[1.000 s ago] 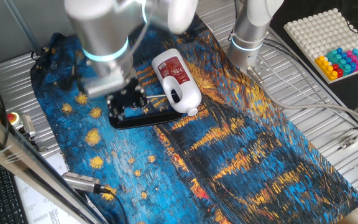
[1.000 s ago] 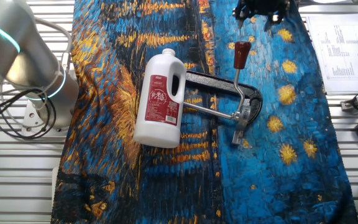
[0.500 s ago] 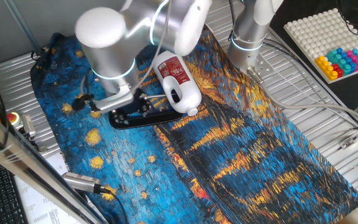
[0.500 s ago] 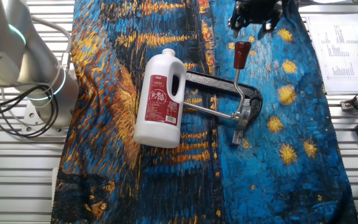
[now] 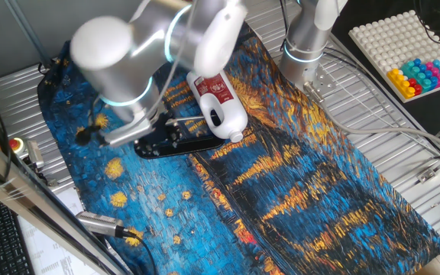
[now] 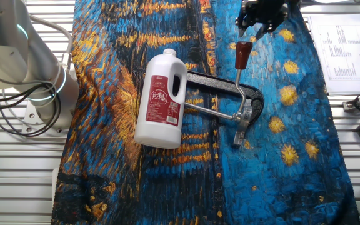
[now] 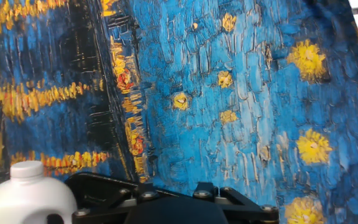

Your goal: Pull up the lever

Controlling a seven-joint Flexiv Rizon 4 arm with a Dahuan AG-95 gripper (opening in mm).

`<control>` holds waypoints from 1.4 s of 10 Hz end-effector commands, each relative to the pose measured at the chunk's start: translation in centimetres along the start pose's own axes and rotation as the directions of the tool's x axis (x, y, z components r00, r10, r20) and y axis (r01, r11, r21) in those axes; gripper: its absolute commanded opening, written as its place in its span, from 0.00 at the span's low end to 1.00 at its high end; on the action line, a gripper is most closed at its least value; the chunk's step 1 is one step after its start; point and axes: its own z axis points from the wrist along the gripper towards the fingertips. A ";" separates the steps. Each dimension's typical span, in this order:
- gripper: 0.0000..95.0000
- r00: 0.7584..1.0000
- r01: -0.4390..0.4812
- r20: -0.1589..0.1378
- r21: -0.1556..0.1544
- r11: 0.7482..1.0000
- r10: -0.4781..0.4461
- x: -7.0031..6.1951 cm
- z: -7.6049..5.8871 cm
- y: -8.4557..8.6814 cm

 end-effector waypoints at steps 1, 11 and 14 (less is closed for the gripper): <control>0.40 0.999 0.033 -0.028 0.005 0.999 -0.033 0.0 0.6 0.2; 0.40 0.998 0.054 -0.014 0.021 0.998 -0.054 -0.1 1.0 0.3; 0.40 0.999 0.029 -0.028 0.021 0.999 -0.029 -0.1 1.0 0.3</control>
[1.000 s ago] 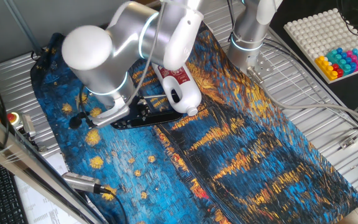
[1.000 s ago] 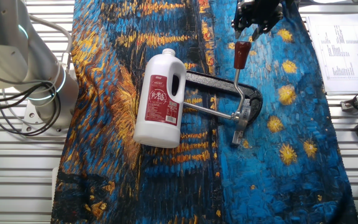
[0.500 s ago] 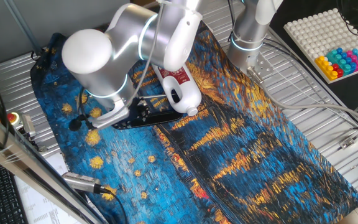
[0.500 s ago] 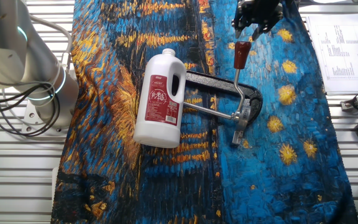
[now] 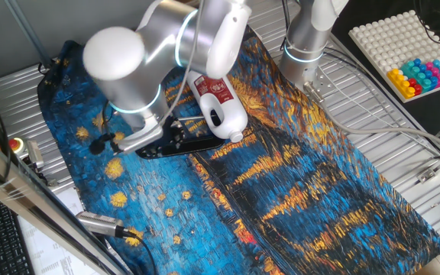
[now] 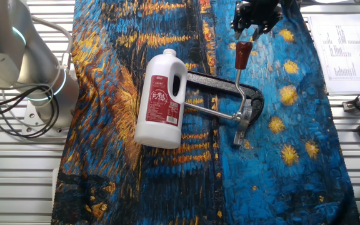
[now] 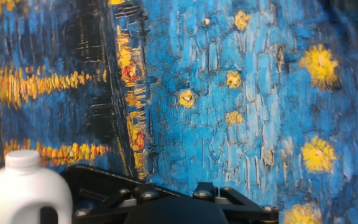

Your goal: Pull up the lever

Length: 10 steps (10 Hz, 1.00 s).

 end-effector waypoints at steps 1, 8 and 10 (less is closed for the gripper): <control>0.40 1.000 -0.021 -0.022 0.004 1.000 0.021 -0.2 0.0 0.1; 0.40 0.996 0.000 -0.093 0.011 1.000 0.001 0.1 0.6 2.4; 0.40 0.993 0.004 -0.121 0.015 1.000 -0.003 0.3 0.6 2.6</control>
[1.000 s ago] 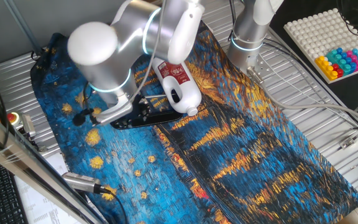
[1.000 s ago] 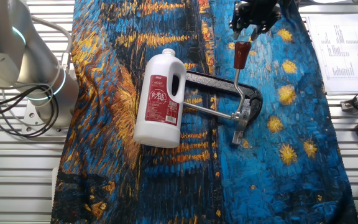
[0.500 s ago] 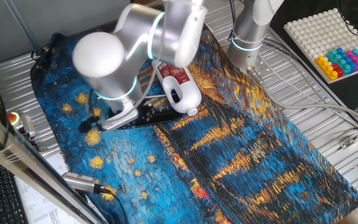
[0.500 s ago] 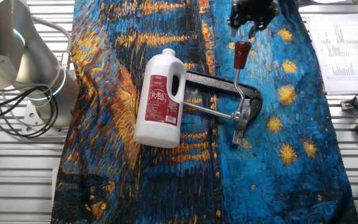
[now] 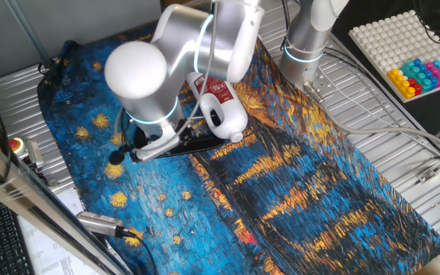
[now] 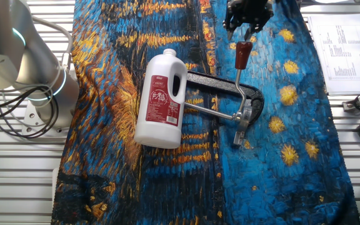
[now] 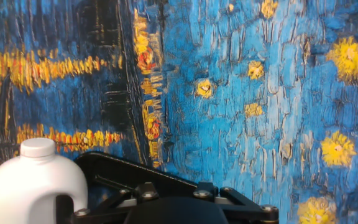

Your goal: Pull up the lever

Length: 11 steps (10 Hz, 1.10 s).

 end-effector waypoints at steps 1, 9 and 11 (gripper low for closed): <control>0.40 1.000 -0.011 -0.006 0.006 1.000 0.011 0.4 -0.1 0.3; 0.20 1.000 0.009 -0.020 0.042 0.999 -0.008 0.9 -0.6 0.7; 0.20 1.000 0.014 -0.018 0.039 0.999 -0.013 1.6 -0.6 0.8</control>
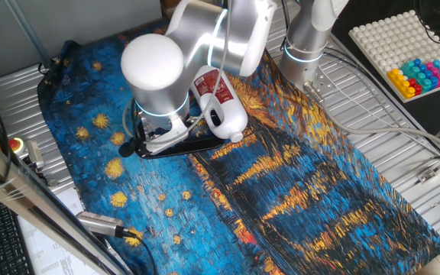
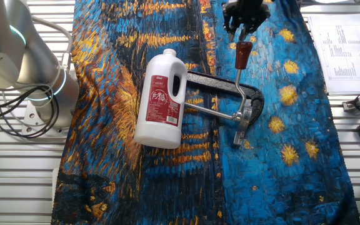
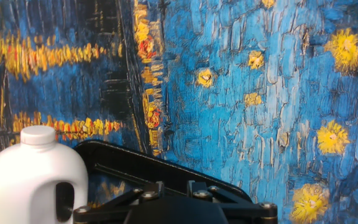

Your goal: Pull up the lever

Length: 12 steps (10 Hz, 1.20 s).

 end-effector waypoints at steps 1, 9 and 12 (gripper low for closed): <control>0.20 1.000 -0.002 0.000 -0.003 1.000 0.002 0.4 -0.1 0.0; 0.20 0.998 -0.036 -0.057 -0.016 0.999 0.035 -0.9 0.7 -2.0; 0.20 0.992 -0.057 -0.113 -0.009 0.998 0.056 -1.0 1.5 -1.5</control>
